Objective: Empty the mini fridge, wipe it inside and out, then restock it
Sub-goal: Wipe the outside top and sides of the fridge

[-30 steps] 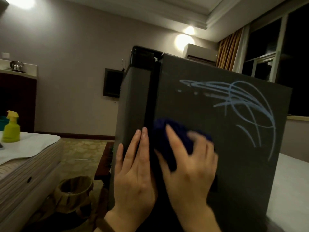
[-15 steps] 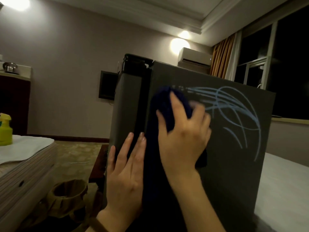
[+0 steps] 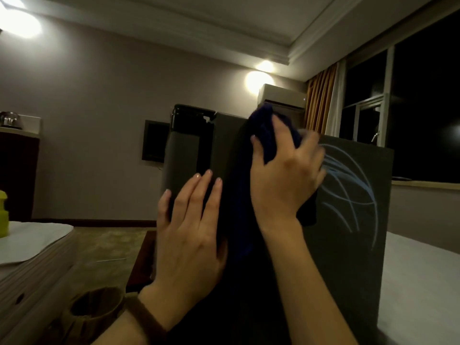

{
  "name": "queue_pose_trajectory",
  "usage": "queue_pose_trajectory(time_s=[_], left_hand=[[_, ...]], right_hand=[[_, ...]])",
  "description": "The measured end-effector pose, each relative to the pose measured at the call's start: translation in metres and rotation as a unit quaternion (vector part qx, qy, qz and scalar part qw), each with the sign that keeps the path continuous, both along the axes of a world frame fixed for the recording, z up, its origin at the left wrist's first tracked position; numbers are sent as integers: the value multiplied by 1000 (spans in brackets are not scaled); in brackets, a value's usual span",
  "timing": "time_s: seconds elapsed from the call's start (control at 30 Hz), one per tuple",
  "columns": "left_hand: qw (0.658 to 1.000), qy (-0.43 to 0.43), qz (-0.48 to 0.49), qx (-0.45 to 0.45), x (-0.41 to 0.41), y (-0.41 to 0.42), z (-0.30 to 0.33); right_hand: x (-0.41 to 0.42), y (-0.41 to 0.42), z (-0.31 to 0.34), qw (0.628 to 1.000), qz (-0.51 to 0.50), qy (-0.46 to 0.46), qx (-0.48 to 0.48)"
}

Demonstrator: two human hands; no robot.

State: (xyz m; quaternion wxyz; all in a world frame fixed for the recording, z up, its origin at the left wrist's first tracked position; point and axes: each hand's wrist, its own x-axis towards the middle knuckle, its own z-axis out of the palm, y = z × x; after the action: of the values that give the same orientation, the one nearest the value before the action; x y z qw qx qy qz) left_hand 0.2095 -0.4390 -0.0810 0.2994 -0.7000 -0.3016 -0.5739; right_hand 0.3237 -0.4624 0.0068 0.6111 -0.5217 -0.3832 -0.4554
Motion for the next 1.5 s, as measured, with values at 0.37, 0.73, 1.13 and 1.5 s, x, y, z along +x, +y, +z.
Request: queue_pose_trajectory(time_s=[0.37,0.73,1.13,1.5], left_hand=[[999,10,34,-19,8,-2,6],[997,31,55,-45,10,-1,4],[995,35,87,-27,12,3,3],[985,-75,-142,57,10,9,-3]], right_hand=[[16,-14,-87,997,-12,-32,-62],[18,-12,-95,998,-13,21,-61],[52,-8,4,1000,-12,18,-10],[-14,-6,1,993,-20,-115,-16]])
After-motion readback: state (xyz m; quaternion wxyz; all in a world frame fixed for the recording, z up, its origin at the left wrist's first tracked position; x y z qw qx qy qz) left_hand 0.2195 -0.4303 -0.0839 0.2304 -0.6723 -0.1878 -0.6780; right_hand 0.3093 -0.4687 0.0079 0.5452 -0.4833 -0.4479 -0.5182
